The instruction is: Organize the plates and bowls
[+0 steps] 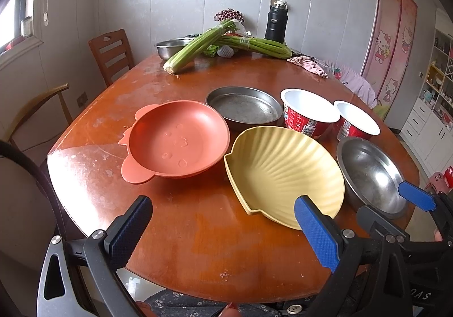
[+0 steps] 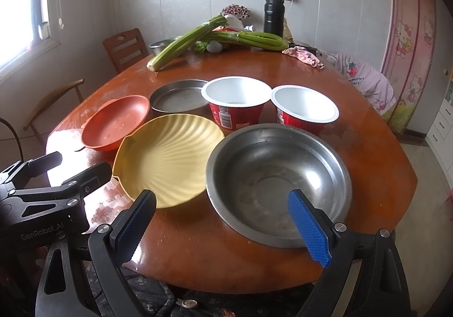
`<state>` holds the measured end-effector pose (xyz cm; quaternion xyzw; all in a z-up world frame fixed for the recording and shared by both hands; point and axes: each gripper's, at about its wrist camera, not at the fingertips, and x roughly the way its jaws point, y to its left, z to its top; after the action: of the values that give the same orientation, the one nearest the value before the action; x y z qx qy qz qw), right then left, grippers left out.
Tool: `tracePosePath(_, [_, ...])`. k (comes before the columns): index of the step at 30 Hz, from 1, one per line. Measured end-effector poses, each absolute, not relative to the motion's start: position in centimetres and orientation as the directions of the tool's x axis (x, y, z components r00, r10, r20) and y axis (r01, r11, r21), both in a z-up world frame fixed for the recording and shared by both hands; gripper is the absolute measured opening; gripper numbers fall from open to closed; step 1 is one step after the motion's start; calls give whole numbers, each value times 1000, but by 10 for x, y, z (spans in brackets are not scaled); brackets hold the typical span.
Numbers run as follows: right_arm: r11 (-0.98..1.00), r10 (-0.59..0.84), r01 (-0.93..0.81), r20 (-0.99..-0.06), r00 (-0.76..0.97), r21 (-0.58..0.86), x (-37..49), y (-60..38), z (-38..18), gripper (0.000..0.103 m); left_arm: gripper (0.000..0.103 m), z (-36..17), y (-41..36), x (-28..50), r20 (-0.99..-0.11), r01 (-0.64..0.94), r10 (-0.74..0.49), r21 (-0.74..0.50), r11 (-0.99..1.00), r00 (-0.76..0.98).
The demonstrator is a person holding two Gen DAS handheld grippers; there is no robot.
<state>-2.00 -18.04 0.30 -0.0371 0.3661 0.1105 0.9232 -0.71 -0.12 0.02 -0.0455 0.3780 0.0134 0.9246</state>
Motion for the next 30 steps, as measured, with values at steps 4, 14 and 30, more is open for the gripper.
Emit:
tracePosePath(4, [973,177,-230,-683,708,14,-20,-182,3,95,101,0,-1,-6,-700,-63,-6,-73,995,714])
tracePosePath(14, [973,179,-229,-685,706,17,-20,-184,4,95,101,1,-1,-6,-700,-62,-6,-71,996,714])
tracePosePath(30, [960,212,-281,-666,715,4,-14,-167,17,95,101,1,13,-3,-697,-90,-2,-95,991,717])
